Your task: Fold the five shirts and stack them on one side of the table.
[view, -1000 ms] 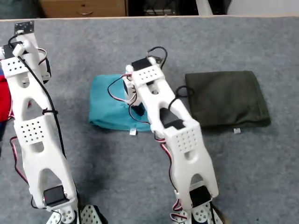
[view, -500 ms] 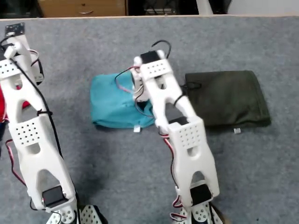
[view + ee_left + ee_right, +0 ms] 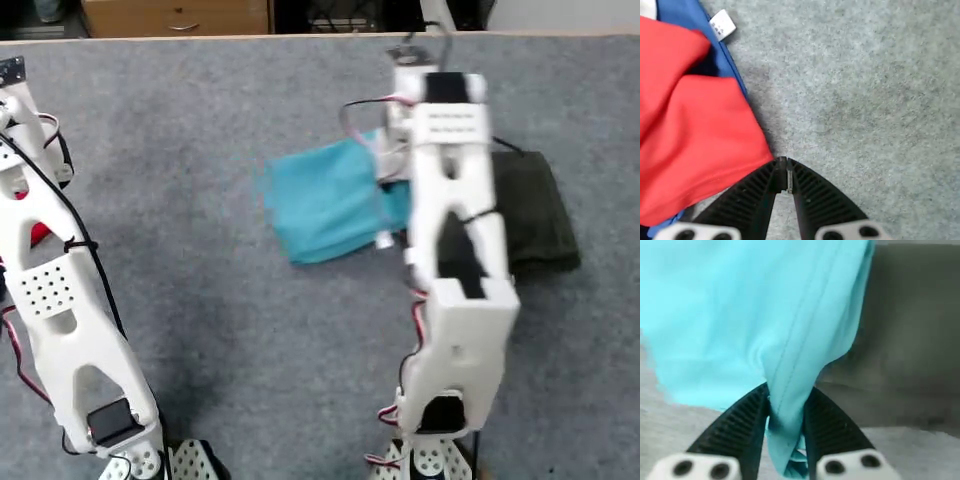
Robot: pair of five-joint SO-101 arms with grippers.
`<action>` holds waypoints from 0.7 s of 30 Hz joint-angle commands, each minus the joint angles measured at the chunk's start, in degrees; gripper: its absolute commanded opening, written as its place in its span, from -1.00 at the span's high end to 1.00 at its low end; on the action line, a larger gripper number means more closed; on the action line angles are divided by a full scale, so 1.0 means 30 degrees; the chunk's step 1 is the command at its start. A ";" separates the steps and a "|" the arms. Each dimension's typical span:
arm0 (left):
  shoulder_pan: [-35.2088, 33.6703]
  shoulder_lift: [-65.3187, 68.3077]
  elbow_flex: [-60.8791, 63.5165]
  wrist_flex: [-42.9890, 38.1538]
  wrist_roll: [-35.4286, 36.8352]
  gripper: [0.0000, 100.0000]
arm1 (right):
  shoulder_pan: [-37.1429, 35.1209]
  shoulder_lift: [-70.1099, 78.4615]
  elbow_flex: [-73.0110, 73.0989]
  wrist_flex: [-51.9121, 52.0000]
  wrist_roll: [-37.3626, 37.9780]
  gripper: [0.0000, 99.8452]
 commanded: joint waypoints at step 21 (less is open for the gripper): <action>-0.1275 -0.2667 0.0015 0.0176 -0.1582 0.94 | 1.0110 -0.2388 0.0923 -0.0352 0.5304 0.64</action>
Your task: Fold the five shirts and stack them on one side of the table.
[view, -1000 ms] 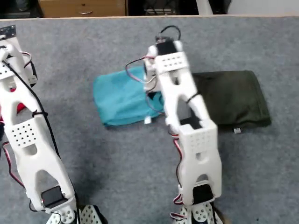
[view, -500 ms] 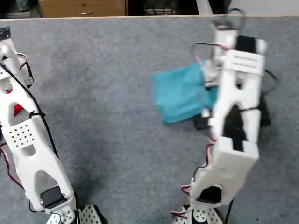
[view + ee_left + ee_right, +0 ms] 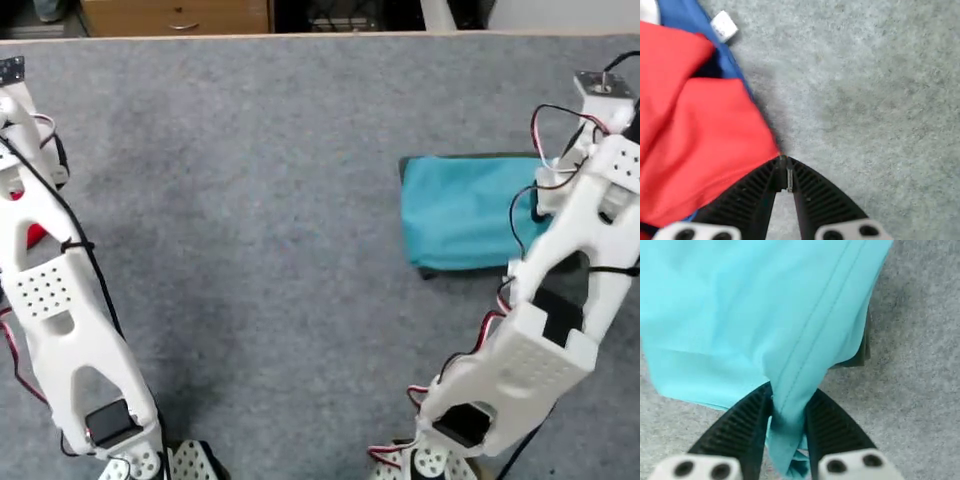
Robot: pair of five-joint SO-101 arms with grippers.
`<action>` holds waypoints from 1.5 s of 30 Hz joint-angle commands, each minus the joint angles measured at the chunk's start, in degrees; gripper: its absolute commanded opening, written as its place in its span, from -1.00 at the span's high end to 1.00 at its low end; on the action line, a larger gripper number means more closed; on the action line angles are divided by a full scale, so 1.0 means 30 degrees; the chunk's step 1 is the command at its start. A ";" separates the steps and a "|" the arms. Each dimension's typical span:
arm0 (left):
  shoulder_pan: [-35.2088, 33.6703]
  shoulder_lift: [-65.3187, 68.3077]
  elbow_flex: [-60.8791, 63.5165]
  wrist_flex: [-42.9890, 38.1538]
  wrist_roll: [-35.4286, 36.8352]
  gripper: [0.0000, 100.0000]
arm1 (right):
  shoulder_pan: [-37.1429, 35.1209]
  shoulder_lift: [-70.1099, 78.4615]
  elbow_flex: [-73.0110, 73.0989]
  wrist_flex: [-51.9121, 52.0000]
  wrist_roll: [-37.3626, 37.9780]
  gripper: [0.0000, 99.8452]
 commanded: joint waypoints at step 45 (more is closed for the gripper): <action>-1.3260 -0.3165 -0.6520 0.0147 -0.3927 0.94 | -0.7766 -1.0681 0.6081 0.0293 -0.5509 0.73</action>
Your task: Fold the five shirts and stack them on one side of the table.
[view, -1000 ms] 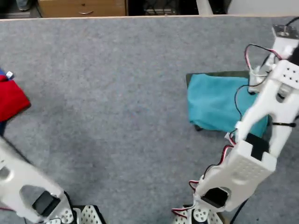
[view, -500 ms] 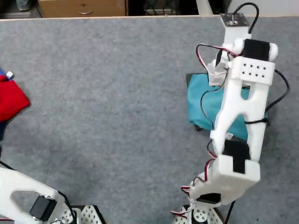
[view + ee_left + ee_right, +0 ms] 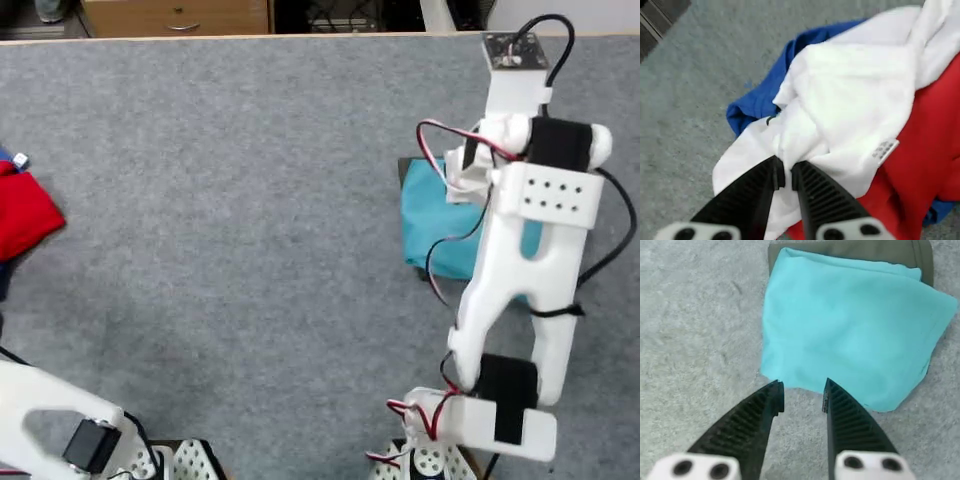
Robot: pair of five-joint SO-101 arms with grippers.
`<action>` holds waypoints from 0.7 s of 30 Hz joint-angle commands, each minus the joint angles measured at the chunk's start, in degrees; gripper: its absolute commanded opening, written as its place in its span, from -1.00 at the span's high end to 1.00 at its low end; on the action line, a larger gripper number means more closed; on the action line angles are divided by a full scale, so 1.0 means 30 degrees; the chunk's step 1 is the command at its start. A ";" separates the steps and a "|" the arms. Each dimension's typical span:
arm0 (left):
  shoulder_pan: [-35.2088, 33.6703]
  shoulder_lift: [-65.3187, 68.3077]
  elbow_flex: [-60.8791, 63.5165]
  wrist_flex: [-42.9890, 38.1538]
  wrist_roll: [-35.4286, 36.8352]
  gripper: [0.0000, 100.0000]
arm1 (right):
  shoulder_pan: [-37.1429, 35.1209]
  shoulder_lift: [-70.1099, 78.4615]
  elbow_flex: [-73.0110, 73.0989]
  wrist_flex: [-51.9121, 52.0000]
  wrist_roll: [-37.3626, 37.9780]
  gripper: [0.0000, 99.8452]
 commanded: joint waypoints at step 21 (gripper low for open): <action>0.7018 -2.0044 0.6227 0.0117 0.4718 0.94 | -0.2520 -0.1597 0.2505 -0.0029 -0.2784 0.73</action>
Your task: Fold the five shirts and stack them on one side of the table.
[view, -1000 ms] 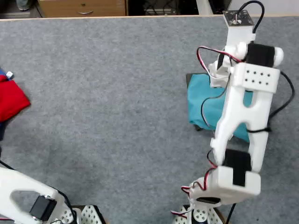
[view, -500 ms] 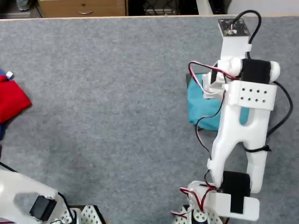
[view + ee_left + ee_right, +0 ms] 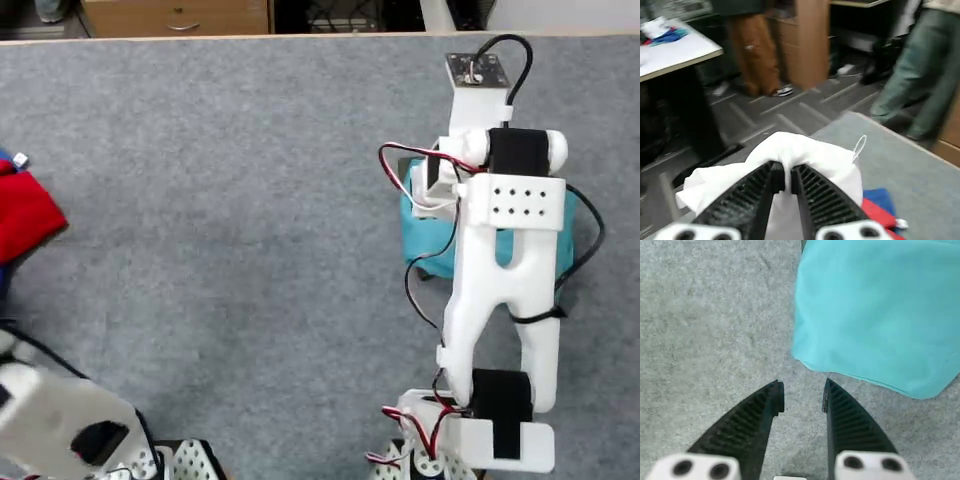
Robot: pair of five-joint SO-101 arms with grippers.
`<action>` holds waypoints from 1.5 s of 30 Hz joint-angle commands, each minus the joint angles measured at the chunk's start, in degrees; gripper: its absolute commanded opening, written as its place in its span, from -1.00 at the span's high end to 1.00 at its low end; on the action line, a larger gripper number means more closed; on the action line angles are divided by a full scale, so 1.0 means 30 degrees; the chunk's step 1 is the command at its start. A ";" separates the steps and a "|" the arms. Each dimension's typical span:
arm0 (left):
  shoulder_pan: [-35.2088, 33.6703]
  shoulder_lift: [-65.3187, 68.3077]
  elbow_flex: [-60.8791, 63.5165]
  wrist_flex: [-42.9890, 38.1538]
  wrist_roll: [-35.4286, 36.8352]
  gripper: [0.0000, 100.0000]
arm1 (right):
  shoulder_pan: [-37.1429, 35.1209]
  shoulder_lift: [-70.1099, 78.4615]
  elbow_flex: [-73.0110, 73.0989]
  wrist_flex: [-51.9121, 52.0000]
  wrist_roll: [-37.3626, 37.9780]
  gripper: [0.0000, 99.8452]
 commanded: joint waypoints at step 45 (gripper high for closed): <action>0.4234 -1.6117 4.6901 -1.2659 -0.2696 0.53 | -1.6733 1.0476 -0.2271 -0.3399 -0.1465 0.72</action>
